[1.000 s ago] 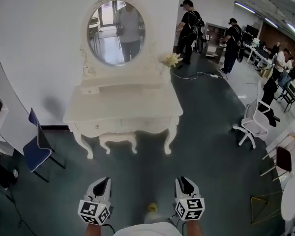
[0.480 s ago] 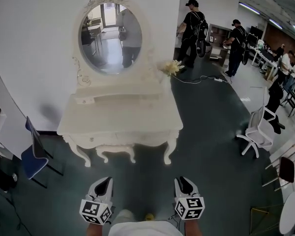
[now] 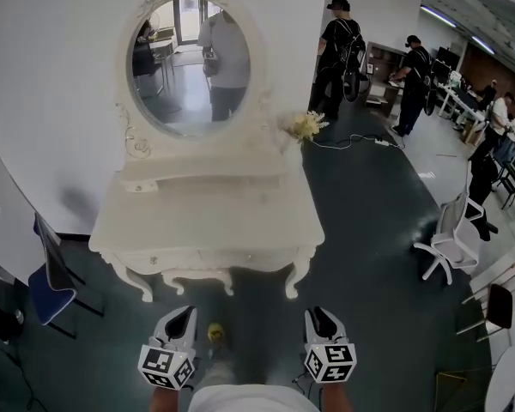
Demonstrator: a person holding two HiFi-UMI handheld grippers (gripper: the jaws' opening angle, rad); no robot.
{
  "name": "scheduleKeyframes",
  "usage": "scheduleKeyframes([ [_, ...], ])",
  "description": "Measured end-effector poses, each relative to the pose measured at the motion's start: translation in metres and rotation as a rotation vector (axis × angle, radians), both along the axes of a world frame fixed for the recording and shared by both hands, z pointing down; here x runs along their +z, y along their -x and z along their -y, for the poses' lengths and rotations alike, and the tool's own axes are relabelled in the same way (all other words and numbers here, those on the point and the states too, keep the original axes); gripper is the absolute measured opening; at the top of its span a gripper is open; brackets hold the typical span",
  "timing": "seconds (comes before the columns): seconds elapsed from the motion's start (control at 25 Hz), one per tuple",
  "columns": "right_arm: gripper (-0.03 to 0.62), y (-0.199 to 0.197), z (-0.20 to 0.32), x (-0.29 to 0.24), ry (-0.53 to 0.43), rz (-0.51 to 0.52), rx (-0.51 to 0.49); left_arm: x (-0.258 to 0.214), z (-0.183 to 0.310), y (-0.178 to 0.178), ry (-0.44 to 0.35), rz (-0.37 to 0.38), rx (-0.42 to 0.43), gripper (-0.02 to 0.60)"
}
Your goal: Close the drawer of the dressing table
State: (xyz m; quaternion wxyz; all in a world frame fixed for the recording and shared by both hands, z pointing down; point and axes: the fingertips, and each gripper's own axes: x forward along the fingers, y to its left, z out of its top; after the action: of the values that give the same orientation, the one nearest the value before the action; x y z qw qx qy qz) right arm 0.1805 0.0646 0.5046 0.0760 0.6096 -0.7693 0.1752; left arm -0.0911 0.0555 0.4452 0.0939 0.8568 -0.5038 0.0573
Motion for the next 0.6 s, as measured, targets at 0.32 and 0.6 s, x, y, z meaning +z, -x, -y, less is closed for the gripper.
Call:
scheduleKeyframes([
  [0.32, 0.069, 0.034, 0.102, 0.000, 0.024, -0.005, 0.025, 0.003, 0.113, 0.028, 0.027, -0.013, 0.038, -0.002],
  [0.6, 0.069, 0.071, 0.190, -0.005, 0.042, -0.022, 0.048, 0.002, 0.211, 0.061, 0.052, -0.011, 0.088, -0.002],
])
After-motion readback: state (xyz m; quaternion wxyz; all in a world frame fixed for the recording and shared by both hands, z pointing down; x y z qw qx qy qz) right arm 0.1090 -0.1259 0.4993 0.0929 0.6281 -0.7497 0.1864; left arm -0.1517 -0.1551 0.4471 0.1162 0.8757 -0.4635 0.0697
